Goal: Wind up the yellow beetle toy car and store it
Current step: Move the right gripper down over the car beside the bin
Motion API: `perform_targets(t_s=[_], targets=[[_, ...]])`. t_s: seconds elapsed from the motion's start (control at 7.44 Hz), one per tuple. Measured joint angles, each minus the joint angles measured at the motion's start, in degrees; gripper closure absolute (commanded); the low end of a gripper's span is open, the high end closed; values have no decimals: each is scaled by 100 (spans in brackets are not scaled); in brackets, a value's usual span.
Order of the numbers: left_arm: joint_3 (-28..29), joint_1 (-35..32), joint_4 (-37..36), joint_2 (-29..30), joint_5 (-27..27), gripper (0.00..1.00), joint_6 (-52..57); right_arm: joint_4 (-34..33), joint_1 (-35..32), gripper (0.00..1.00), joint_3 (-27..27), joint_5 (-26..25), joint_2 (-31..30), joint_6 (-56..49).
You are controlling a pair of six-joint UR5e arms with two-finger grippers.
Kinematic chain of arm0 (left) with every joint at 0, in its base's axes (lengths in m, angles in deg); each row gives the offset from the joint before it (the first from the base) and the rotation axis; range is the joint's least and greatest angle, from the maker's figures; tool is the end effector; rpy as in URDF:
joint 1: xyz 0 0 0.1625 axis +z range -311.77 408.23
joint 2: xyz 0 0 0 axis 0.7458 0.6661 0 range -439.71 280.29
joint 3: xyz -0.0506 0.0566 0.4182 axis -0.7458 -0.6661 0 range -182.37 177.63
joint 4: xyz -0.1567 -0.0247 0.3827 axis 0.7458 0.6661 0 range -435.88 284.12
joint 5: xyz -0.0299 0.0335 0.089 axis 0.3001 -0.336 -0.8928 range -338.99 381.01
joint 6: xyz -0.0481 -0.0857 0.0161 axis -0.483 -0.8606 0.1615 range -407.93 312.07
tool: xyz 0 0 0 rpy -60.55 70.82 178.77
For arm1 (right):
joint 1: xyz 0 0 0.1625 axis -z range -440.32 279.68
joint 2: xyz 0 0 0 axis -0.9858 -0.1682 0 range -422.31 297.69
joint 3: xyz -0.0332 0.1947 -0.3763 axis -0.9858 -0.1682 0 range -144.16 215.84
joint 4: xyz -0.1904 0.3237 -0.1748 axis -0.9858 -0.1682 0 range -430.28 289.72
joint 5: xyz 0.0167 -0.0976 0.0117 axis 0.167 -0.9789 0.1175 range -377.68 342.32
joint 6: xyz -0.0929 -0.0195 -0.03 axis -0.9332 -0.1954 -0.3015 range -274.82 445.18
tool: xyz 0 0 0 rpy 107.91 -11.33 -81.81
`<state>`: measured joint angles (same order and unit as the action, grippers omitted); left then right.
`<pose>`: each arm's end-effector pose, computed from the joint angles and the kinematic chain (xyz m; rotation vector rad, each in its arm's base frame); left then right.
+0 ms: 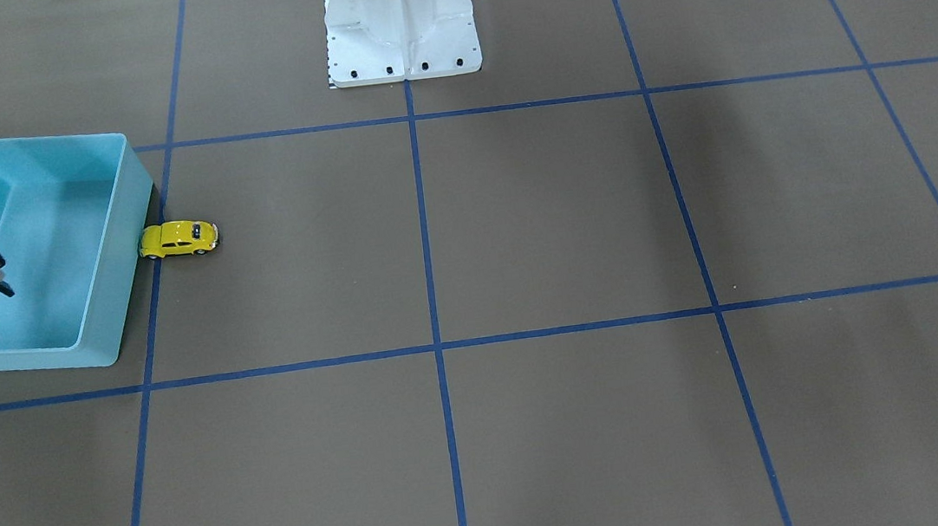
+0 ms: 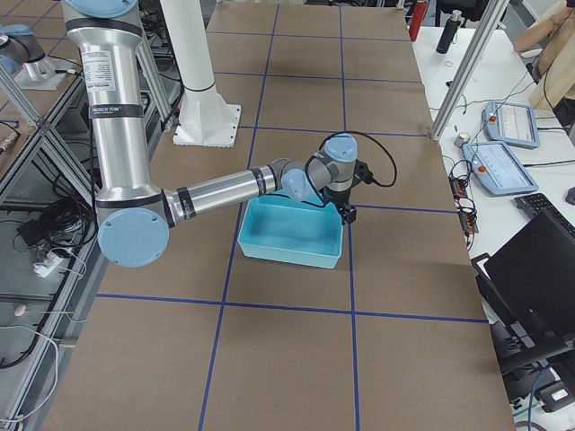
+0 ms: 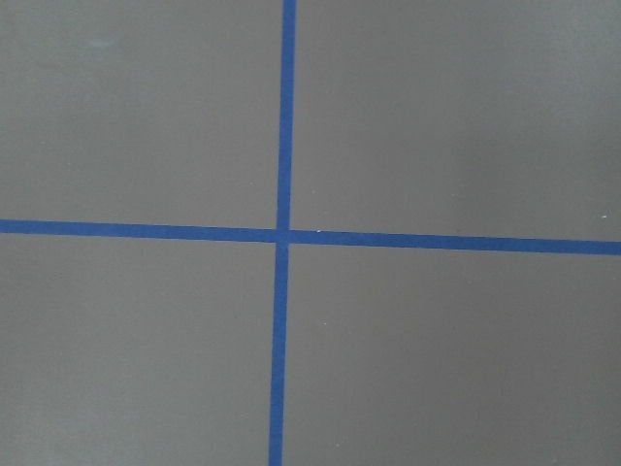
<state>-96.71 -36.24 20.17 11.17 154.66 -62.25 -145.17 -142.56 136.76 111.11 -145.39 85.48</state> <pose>-0.0153 -0.5129 0.6030 0.0534 0.7801 -0.0706 -0.1937 -0.5201 0.4751 0.3832 -0.7855 -0.6435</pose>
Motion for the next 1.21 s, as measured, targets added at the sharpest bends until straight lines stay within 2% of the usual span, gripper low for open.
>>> perform_targets(t_s=[0.13, 0.54, 0.94, 1.21], targets=[[4, -70, -8, -5, 6, 0, 56, -156, 236, 0, 57, -22, 287, -130], [-56, -186, -103, -61, 1, 0, 116, -1256, 804, 0, 151, -126, 1271, -616], [-117, -377, -519, -136, -10, 0, 161, -1474, 1284, 0, 145, -516, 1352, -2062], [-96, -424, -531, -208, 5, 0, 128, -1793, 1627, 0, 127, -590, 1403, -2444]])
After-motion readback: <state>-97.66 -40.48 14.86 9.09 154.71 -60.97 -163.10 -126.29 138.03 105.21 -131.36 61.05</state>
